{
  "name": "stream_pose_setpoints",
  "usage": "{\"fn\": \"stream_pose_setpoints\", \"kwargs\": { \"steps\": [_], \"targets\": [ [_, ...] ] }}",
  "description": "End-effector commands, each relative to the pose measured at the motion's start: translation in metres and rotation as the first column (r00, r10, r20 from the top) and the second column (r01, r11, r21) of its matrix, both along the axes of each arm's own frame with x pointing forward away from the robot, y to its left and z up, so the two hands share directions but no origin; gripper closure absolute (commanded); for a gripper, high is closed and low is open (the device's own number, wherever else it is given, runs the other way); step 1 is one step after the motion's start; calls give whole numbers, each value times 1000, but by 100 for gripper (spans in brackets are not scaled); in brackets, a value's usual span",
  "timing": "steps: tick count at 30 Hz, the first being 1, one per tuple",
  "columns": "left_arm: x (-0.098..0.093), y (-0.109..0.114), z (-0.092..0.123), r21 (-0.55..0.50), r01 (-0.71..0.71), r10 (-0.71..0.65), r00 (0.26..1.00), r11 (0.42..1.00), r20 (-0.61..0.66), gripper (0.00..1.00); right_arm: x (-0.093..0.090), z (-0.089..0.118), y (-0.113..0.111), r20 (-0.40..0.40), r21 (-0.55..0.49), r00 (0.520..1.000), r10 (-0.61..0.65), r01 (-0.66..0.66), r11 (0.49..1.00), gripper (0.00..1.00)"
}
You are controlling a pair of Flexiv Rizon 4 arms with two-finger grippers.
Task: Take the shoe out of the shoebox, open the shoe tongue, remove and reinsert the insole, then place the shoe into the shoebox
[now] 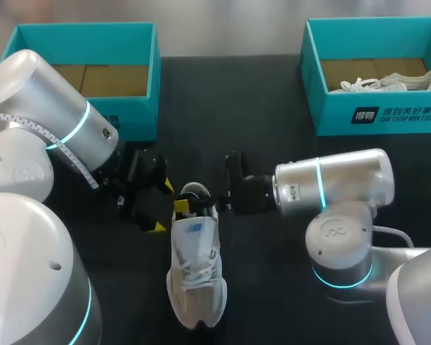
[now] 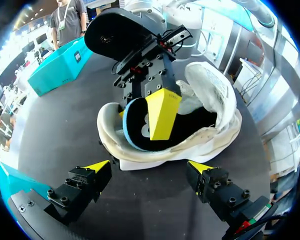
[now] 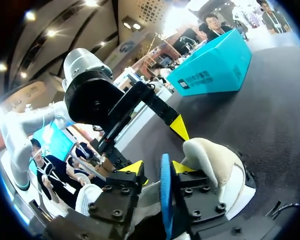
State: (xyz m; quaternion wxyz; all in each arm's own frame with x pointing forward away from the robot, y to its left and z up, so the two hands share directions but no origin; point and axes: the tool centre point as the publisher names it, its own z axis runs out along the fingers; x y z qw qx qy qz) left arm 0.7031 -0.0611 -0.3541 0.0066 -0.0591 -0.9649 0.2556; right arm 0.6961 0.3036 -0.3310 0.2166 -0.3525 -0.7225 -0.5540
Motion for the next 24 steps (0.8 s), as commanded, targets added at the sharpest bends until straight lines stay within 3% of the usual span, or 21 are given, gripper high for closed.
{"fn": "stream_pose_setpoints", "kwargs": {
  "steps": [1, 13, 14, 16, 18, 20, 21, 24],
  "targets": [
    [0, 0, -1, 0, 1, -1, 1000, 1000, 0, 0, 1, -2, 5, -14, -14, 1000, 2, -3, 1000, 100],
    [0, 0, -1, 0, 1, -1, 1000, 1000, 0, 0, -7, -10, 4, -58, -21, 998, -13, 12, 1000, 100],
    [0, 0, -1, 0, 1, -1, 1000, 1000, 0, 0, -6, -9, 3, -53, -22, 998, -15, 14, 1000, 90],
    [0, 0, -1, 0, 1, -1, 1000, 1000, 0, 0, -5, -5, 2, -40, -25, 999, -18, 17, 1000, 59],
    [0, 0, -1, 0, 1, -1, 1000, 1000, 0, 0, -4, -2, 1, -29, -31, 999, -18, 17, 999, 45],
    [0, 0, -1, 0, 1, -1, 1000, 1000, 0, 0, -3, 0, -1, -22, -38, 1000, -17, 16, 999, 10],
    [0, 0, -1, 0, 1, -1, 1000, 1000, 0, 0, -3, 1, -1, -19, -41, 1000, -16, 15, 999, 0],
    [0, 0, -1, 0, 1, -1, 1000, 1000, 0, 0, -3, 3, -3, -11, -54, 1000, -11, 10, 998, 0]
  ]
}}
